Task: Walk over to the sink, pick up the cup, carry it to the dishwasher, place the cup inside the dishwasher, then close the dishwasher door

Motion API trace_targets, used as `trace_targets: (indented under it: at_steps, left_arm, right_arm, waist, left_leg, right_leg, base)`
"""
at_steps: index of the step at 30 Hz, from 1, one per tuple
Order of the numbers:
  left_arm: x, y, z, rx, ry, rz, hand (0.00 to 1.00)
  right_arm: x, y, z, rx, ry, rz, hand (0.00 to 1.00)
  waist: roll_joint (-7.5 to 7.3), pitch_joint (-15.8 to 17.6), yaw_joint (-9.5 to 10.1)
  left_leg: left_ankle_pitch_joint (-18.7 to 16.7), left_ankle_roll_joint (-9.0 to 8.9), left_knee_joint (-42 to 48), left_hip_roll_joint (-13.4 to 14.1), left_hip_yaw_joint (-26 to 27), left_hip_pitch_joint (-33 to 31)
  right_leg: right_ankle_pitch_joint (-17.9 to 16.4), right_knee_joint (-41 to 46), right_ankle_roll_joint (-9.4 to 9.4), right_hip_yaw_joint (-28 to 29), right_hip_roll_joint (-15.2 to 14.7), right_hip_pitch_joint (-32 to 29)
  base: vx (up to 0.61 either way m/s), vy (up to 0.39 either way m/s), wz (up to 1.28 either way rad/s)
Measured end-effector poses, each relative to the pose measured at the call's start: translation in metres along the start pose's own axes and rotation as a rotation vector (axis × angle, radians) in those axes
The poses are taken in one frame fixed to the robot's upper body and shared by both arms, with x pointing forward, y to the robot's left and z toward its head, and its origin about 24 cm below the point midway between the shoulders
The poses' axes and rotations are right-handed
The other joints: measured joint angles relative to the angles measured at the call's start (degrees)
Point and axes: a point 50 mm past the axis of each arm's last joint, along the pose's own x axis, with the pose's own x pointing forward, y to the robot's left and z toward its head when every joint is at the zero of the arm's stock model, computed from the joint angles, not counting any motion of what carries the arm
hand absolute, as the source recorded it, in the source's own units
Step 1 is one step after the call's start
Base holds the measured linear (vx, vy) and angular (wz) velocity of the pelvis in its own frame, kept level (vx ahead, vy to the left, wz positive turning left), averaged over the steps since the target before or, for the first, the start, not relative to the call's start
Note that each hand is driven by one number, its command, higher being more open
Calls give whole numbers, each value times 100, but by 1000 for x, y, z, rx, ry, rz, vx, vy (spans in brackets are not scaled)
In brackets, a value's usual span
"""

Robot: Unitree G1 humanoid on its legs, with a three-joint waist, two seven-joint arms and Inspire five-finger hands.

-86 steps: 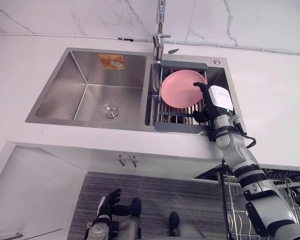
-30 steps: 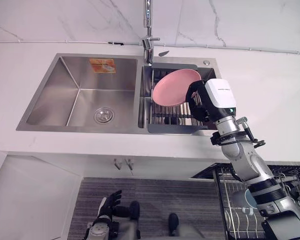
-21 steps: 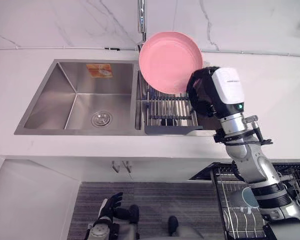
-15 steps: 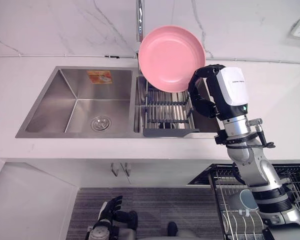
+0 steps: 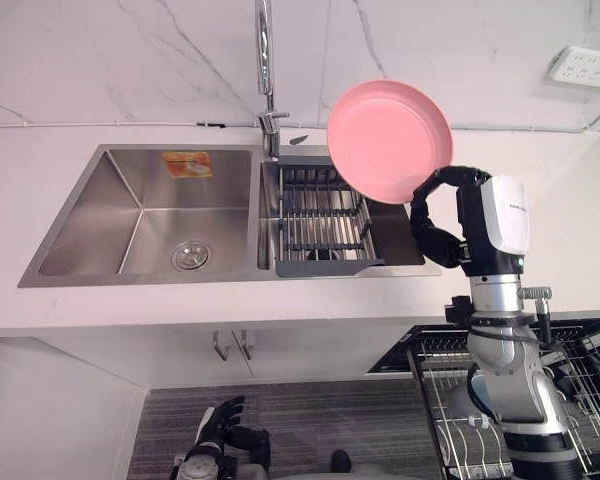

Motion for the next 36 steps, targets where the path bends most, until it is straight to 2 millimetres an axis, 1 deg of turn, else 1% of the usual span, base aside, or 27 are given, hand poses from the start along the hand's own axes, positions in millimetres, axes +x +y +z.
trace_targets:
  at_steps: [7,12,15,17,18,20,21,23,24,25,26,27,28,29,30,31,33,36]
  left_arm:
    - [0,-2,0,32,0,-13,90]
    - [0,-3,1,39,-4,-16,90]
    - [1,-4,5,46,-14,-21,90]
    - [1,-5,4,43,-13,-21,90]
    - [1,-5,4,43,-14,-21,90]
    - [1,-5,4,42,-13,-21,90]
    - [1,-5,4,41,-16,-21,90]
    - [1,-5,6,38,-23,-18,90]
    - [2,-3,8,25,-35,-9,90]
    - [2,-3,9,21,-36,-4,90]
    - [2,-2,10,13,-41,4,90]
    - [2,-1,11,5,-44,11,90]
    - [2,1,10,-13,-39,22,90]
    - [2,2,9,-19,-33,27,90]
    - [2,2,9,-21,-33,27,90]
    - [3,2,10,-18,-35,27,90]
    - [3,1,10,-17,-34,25,90]
    - [2,1,10,-16,-33,22,90]
  right_arm:
    - [-24,-3,-1,19,74,-6,30]
    - [-37,-6,-8,16,143,-23,30]
    - [-37,-7,-7,17,146,-36,30]
    - [-37,-8,-8,13,149,-39,30]
    - [-37,-9,-9,10,151,-43,30]
    - [-37,-12,-11,-1,162,-56,30]
    - [-37,-14,-14,-11,182,-68,30]
    - [-38,-15,-17,-18,205,-73,30]
    - [-39,-14,-18,-20,226,-74,30]
    - [-39,-14,-19,-21,234,-72,30]
    - [-40,-14,-21,-26,250,-72,30]
    - [-40,-13,-23,-27,256,-69,30]
    - [-40,-12,-24,-27,267,-64,30]
    - [-41,-11,-26,-29,277,-59,30]
    - [-41,-11,-26,-31,278,-58,30]
    - [-42,-10,-27,-32,280,-56,30]
    - [-47,-8,-31,-37,304,-36,30]
    - [-57,-5,-38,-49,347,-4,30]
  waist:
    - [-1,-19,-39]
    - [3,-21,-48]
    - [8,12,-32]
    - [17,19,-44]
    - [17,21,-48]
    - [23,34,-76]
    - [26,74,-124]
    - [25,148,-154]
    - [24,237,-166]
    - [30,266,-167]
    - [39,341,-168]
    - [40,361,-154]
    - [67,391,-156]
    - [60,392,-177]
    - [57,404,-177]
    - [70,418,-181]
    - [84,424,-181]
    - [103,416,-182]
  left_leg:
    - [-34,-34,0,13,20,54]
    - [-55,-47,51,27,50,10]
    - [-302,-48,501,61,248,-202]
    - [-553,-54,814,128,560,-214]
    - [-602,-50,867,145,655,-218]
    - [-746,-52,1054,180,882,-286]
    - [-891,-42,1246,194,1042,-351]
    - [-1070,-16,1483,226,1270,-396]
    - [-1285,11,1779,278,1499,-435]
    - [-1352,51,1895,344,1584,-450]
    - [-1494,84,2111,409,1768,-457]
    - [-1532,115,2200,447,1876,-457]
    - [-1599,178,2348,540,2055,-462]
    - [-1748,154,2475,596,2171,-443]
    - [-1855,118,2554,603,2183,-426]
    - [-1994,60,2697,601,2133,-420]
    - [-2004,50,2634,578,2006,-358]
    - [-1971,10,2416,587,2101,-264]
  right_leg:
    - [0,9,-1,19,13,41]
    - [6,80,-10,93,31,-31]
    - [9,245,-13,347,56,-250]
    - [9,300,-10,682,94,-299]
    - [11,320,-3,788,107,-338]
    - [20,339,71,1083,139,-461]
    - [67,343,119,1345,158,-569]
    - [137,353,159,1629,193,-653]
    - [203,361,181,1945,260,-725]
    - [190,359,184,2018,263,-749]
    - [116,439,-3,1684,146,-848]
    - [119,537,-155,1362,46,-930]
    - [90,842,-306,757,-142,-1052]
    - [27,1239,-222,328,-263,-1155]
    - [-18,1276,-159,206,-280,-1157]
    - [-26,1232,63,261,-266,-1134]
    - [32,1065,132,329,-206,-1075]
    - [282,581,140,419,-143,-921]
  base:
    - [-8,-1,-1]
    - [0,0,-5]
    - [-11,-2,-42]
    - [-6,2,-75]
    - [-9,13,-86]
    - [-11,26,-83]
    - [-5,40,-81]
    - [-3,69,-104]
    - [-10,99,-115]
    - [-36,145,-126]
    - [-40,113,-91]
    - [-47,127,-107]
    - [-8,99,-87]
    - [17,79,-72]
    - [37,52,-49]
    - [30,27,-38]
    - [22,7,-27]
    - [49,-9,-24]
